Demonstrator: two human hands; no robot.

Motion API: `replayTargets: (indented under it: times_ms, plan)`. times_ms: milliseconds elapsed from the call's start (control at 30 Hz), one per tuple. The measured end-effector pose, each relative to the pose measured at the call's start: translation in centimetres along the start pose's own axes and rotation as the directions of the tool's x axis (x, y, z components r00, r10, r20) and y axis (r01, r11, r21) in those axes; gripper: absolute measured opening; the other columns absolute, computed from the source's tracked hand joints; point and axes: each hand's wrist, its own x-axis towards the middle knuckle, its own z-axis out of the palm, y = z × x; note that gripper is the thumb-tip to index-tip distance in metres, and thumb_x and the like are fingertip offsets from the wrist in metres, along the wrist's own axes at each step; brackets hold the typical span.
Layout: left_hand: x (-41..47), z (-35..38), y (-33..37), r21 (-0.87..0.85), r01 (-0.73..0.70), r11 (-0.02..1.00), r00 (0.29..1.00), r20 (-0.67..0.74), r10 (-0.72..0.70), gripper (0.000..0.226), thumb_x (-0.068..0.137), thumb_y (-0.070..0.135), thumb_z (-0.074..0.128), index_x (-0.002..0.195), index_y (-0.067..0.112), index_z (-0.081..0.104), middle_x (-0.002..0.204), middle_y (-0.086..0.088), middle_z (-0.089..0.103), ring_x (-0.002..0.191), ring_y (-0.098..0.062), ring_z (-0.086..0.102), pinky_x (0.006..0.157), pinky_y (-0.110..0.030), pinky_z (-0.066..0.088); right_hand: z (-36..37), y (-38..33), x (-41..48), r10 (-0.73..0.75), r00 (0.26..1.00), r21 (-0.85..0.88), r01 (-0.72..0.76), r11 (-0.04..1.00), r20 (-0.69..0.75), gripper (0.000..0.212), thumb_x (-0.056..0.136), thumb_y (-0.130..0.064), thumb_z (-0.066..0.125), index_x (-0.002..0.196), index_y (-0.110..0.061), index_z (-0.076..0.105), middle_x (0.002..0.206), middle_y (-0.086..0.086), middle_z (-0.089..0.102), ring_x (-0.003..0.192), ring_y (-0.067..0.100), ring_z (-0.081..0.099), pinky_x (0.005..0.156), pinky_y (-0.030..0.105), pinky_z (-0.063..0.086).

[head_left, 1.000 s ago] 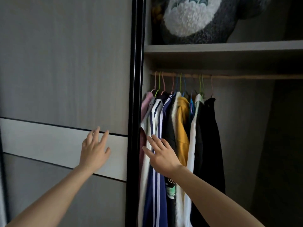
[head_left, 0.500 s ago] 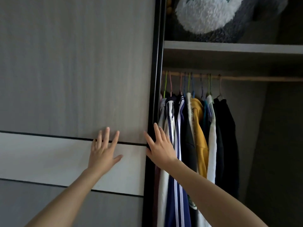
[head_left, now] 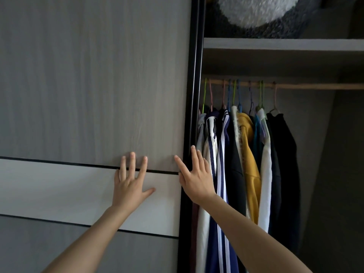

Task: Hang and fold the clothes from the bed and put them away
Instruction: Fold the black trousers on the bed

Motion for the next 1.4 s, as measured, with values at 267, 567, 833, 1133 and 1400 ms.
replayTargets:
  times_ms: [267,567,833,1133,1400]
  plan:
    - [0.0,-0.1,0.4,0.043,0.001,0.999,1.000,-0.025,0.000,0.109,0.043,0.044,0.092,0.135,0.004,0.048,0.142,-0.031,0.036,0.126,-0.055,0.038,0.087,-0.066,0.042,0.0,0.5,0.2,-0.027,1.000,-0.100,0.026,0.995,-0.014,0.062,0.065,-0.022,0.079,0.125,-0.026,0.061,0.131,0.030,0.050,0.121,0.042,0.050,0.088,0.061,0.045]
    - [0.0,-0.3,3.0,0.069,-0.074,0.995,0.991,-0.106,0.081,0.114,0.039,0.045,0.093,0.136,0.010,0.044,0.138,-0.031,0.043,0.120,-0.054,0.046,0.086,-0.065,0.043,-0.6,3.2,-0.9,-0.112,0.989,-0.279,0.080,0.957,-0.101,0.071,0.058,-0.024,0.079,0.126,-0.029,0.059,0.136,0.025,0.048,0.126,0.040,0.045,0.094,0.064,0.036]
    - [0.0,0.2,7.0,0.145,-0.244,0.959,0.957,-0.126,0.262,0.101,0.034,0.046,0.093,0.126,0.015,0.061,0.135,-0.026,0.050,0.115,-0.049,0.053,0.083,-0.064,0.045,-2.5,9.5,-3.5,-0.093,0.987,-0.383,0.036,0.923,-0.131,0.052,0.078,-0.029,0.042,0.127,-0.031,0.058,0.140,0.021,0.045,0.133,0.036,0.033,0.098,0.065,0.031]
    - [-0.5,3.2,13.7,0.118,-0.419,0.900,0.848,-0.303,0.434,0.086,0.059,0.045,0.081,0.132,0.021,0.041,0.136,-0.026,0.048,0.125,-0.041,0.035,0.091,-0.063,0.041,-7.7,19.3,-8.5,-0.048,0.992,-0.537,-0.024,0.843,-0.121,0.049,0.081,-0.026,0.047,0.129,-0.031,0.057,0.139,0.024,0.046,0.129,0.040,0.043,0.096,0.065,0.034]
    - [-0.8,5.6,19.2,0.077,-0.375,0.924,0.824,-0.429,0.370,0.056,0.080,0.042,0.044,0.132,0.022,0.044,0.135,-0.029,0.047,0.126,-0.044,0.036,0.097,-0.063,0.035,-13.9,27.1,-13.4,0.223,0.975,-0.578,-0.193,0.793,-0.020,0.079,0.062,-0.015,0.085,0.133,-0.023,0.053,0.140,0.029,0.040,0.131,0.048,0.035,0.098,0.067,0.019]
